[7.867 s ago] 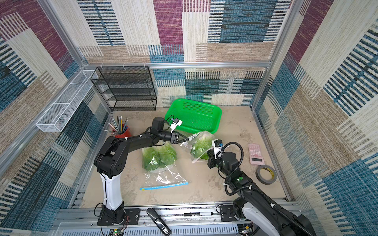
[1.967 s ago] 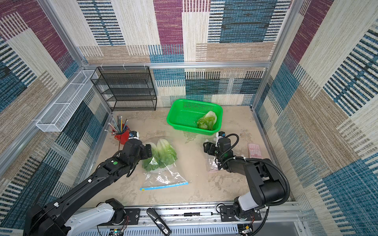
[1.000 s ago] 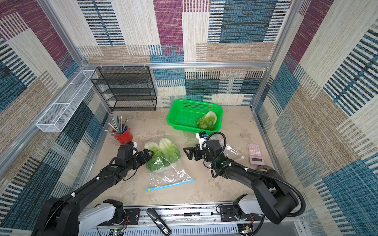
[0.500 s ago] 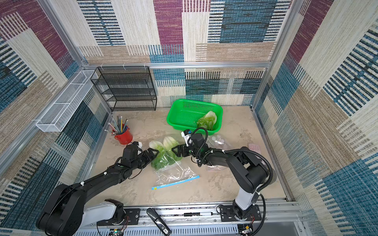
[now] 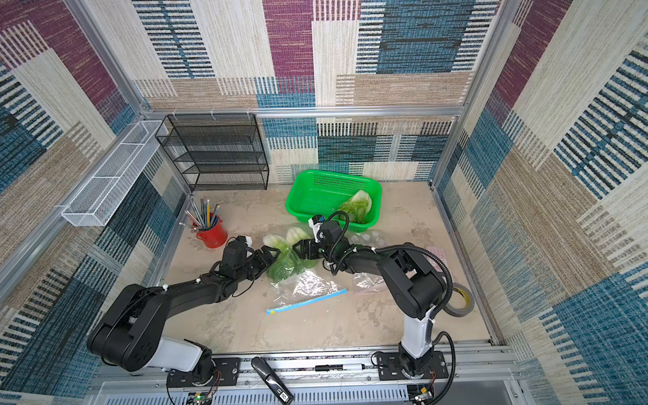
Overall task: Open the zip-top bag and take out the chinese cabbages
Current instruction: Move the zipper food storage bag to the center of the board, then adjust the zipper food storage bag at the center of the board.
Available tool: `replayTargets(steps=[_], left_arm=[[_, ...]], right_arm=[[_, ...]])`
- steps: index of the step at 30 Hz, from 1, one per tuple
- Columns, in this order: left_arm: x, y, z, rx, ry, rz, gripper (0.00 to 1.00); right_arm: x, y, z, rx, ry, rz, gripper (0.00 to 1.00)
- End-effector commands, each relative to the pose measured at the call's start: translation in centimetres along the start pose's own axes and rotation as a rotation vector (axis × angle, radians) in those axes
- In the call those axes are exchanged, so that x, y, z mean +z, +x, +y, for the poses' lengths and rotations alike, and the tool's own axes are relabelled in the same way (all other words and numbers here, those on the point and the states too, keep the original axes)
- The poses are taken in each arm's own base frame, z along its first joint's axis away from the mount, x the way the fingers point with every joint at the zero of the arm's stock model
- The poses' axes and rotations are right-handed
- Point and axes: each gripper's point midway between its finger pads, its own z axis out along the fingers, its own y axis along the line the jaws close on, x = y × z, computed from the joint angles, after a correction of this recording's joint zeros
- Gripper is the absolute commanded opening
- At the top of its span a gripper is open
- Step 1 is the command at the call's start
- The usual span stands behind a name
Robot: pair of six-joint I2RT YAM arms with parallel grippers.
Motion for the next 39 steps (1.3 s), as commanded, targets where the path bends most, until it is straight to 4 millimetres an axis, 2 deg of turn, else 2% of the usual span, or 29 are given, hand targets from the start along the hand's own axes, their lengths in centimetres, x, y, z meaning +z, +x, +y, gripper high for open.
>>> replayTargets(steps=[1, 5, 10, 14, 17, 20, 24, 28, 31, 37, 39], left_arm=[[-0.5, -0.6, 0.3, 0.005, -0.027, -0.039, 0.83], [-1.3, -0.5, 0.8, 0.028, -0.057, -0.038, 0.85], [-2.6, -0.7, 1.2, 0.045, -0.086, -0.06, 0.93], [-4.2, -1.1, 1.5, 0.065, -0.122, -0.091, 0.97], [-5.5, -1.5, 1.9, 0.086, -0.15, -0.126, 0.99], [-6.6, -1.6, 2.6, 0.108, -0.183, -0.141, 0.99], [-7.4, -1.8, 3.7, 0.123, -0.224, -0.132, 0.99], [-8.0, -2.6, 4.2, 0.134, -0.249, -0.134, 0.99], [-8.1, -2.9, 4.4, 0.136, -0.252, -0.127, 0.99], [-8.0, -2.7, 5.1, 0.124, -0.261, -0.106, 0.99], [-7.9, -2.7, 5.1, 0.117, -0.252, -0.104, 0.99]], right_arm=[[-0.7, -0.8, -0.2, -0.038, 0.041, -0.026, 0.95], [-2.2, -1.8, -0.7, -0.086, 0.105, -0.075, 0.99], [-5.5, -3.8, -0.5, -0.159, 0.173, -0.182, 0.99], [-8.5, -4.8, 0.6, -0.262, 0.217, -0.276, 0.99], [-10.1, -4.2, 2.4, -0.403, 0.269, -0.314, 0.99], [-10.8, -1.9, 5.4, -0.582, 0.298, -0.335, 0.99], [-11.2, 2.5, 8.1, -0.774, 0.31, -0.347, 0.99], [-10.2, 7.7, 10.4, -0.955, 0.287, -0.283, 0.98], [-9.4, 10.6, 12.1, -1.067, 0.277, -0.258, 0.97], [-8.4, 13.2, 13.8, -1.176, 0.256, -0.238, 0.95], [-7.7, 14.4, 13.8, -1.215, 0.246, -0.208, 0.95]])
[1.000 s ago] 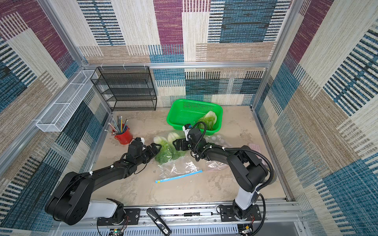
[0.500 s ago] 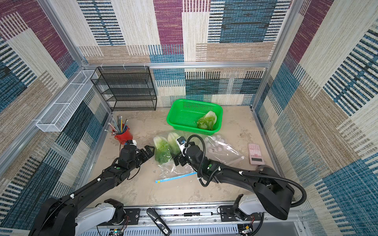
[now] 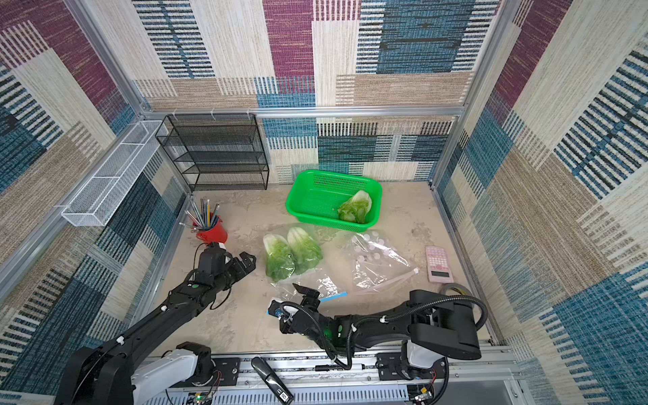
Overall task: Open the zip-top bag and take out the chinese cabbages
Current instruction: Adjust the zipper food storage bag at the center of the board.
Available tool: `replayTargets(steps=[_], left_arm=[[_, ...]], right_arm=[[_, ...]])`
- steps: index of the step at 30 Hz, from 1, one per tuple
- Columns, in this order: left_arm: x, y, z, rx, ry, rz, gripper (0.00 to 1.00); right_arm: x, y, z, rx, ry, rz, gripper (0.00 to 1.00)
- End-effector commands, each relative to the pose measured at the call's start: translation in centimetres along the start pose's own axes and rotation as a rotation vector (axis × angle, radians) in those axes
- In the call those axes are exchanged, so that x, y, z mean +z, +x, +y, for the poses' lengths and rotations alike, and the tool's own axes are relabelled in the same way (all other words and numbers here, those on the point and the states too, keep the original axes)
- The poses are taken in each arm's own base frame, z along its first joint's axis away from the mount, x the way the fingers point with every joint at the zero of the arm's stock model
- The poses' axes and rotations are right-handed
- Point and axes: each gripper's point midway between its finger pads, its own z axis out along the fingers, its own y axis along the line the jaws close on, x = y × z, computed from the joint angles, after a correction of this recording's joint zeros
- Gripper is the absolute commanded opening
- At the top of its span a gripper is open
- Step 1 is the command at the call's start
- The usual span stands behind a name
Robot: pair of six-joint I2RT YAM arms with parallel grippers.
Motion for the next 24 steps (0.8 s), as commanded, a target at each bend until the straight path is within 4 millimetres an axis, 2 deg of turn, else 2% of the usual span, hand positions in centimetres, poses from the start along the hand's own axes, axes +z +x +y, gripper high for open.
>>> replayTargets(steps=[1, 8, 13, 24], left_arm=[[0.1, 0.4, 0.1, 0.012, 0.01, 0.02, 0.99], [-0.1, 0.3, 0.1, 0.022, 0.004, 0.019, 0.99], [-0.3, 0.5, 0.3, 0.019, 0.004, 0.02, 0.99], [-0.3, 0.9, 0.4, 0.004, 0.019, 0.023, 0.99]], right_arm=[[0.4, -0.3, 0.7, -0.062, 0.023, -0.011, 0.94], [2.1, 0.2, 2.4, -0.137, 0.025, -0.002, 0.91], [3.2, 0.7, 2.6, -0.193, 0.067, 0.029, 0.87], [4.5, 2.0, 2.7, -0.307, 0.129, 0.065, 0.81]])
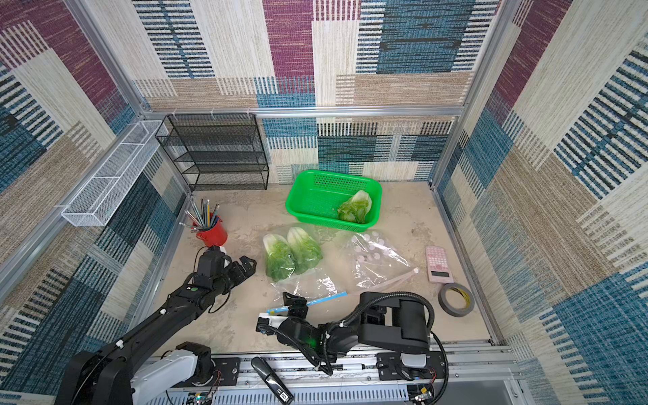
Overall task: Open the zip-top bag and take out the chinese cabbages
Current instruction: Adjust the zipper food storage bag at the center of the board.
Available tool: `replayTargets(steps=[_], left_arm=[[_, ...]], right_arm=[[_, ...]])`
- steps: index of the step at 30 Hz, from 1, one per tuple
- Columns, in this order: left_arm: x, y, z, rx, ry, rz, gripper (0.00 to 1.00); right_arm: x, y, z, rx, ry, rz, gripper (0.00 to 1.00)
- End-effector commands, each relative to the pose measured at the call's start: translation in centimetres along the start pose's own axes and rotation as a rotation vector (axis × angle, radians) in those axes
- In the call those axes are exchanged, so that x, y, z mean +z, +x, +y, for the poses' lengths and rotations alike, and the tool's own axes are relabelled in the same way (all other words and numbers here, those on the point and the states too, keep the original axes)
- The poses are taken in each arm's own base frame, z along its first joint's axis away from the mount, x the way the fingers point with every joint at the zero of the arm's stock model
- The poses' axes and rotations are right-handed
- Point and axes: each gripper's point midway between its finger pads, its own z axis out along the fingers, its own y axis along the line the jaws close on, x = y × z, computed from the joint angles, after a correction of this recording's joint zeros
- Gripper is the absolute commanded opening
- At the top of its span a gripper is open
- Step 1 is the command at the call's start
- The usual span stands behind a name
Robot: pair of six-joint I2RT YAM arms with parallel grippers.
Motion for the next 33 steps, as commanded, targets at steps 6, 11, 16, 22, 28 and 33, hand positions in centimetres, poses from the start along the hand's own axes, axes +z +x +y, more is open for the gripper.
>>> replayTargets(steps=[6, 11, 16, 22, 28, 33], left_arm=[[-0.2, -0.2, -0.3, 0.023, 0.011, -0.003, 0.99], [-0.1, 0.1, -0.1, 0.02, 0.011, 0.006, 0.99], [-0.2, 0.2, -0.1, 0.022, 0.011, 0.007, 0.99], [-0.3, 0.1, 0.0, 0.037, 0.003, 0.008, 0.99], [-0.7, -0.2, -0.9, 0.111, 0.027, 0.014, 0.99], [-1.4, -0.2, -2.0, 0.198, 0.056, 0.044, 0.95]], right_arm=[[0.8, -0.9, -2.2, 0.005, 0.125, 0.009, 0.75], [1.2, -0.9, -3.1, 0.017, 0.153, 0.014, 0.65], [1.4, -0.8, -3.8, 0.009, 0.171, 0.011, 0.54], [0.6, -1.8, -4.5, 0.065, 0.14, -0.039, 0.36], [-0.2, -3.2, -4.8, 0.235, -0.02, -0.109, 0.16], [0.0, -3.2, -6.1, 0.346, -0.091, -0.129, 0.01]])
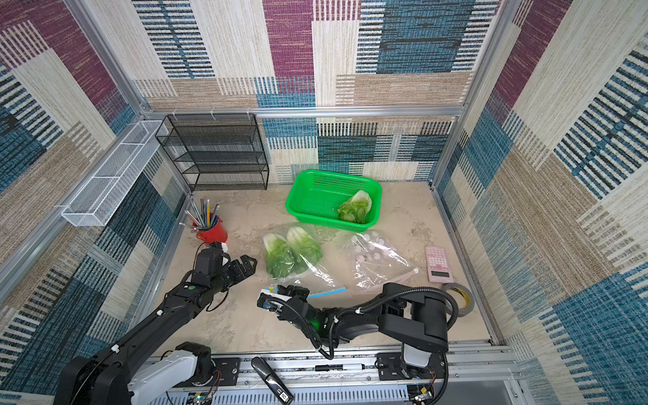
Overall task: Open the zip-top bag and take out the chinese cabbages
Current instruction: Adjust the zipper food storage bag at the center of the board.
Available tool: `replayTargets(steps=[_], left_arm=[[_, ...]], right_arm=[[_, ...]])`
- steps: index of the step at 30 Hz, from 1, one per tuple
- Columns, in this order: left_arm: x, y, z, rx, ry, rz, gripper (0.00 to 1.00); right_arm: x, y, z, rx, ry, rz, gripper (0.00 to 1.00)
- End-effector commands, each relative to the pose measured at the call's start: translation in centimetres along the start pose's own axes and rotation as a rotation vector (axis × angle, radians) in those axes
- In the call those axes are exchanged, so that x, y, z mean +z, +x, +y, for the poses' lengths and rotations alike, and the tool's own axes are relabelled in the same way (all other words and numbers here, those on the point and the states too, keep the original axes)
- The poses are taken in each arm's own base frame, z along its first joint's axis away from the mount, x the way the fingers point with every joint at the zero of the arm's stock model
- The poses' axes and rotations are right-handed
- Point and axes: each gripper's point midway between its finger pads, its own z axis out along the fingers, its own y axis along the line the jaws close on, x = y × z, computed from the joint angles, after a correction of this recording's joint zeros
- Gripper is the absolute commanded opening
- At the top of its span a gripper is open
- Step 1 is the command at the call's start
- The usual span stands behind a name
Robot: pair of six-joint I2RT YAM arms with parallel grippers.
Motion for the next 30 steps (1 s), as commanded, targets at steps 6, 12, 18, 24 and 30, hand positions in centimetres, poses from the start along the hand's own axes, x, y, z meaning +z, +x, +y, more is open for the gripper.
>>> replayTargets(steps=[6, 12, 18, 24, 30], left_arm=[[-1.7, -0.2, -2.5, 0.17, 0.11, 0.007, 0.89], [-4.5, -0.6, -6.0, 0.314, 0.273, -0.076, 0.86], [-7.8, 0.0, -9.0, 0.461, 0.444, -0.164, 0.85], [-10.9, 1.4, -12.3, 0.582, 0.637, -0.2, 0.79], [-12.6, 4.3, -15.3, 0.718, 0.799, -0.151, 0.71]], right_arm=[[-1.0, -1.8, -0.4, 0.205, -0.197, -0.064, 0.0], [-2.5, -3.3, -2.4, 0.318, -0.307, -0.131, 0.0], [-3.5, -3.9, -4.1, 0.385, -0.41, -0.175, 0.0], [-3.6, -4.0, -4.6, 0.395, -0.496, -0.168, 0.0], [-3.7, -4.1, -5.4, 0.4, -0.536, -0.174, 0.0]])
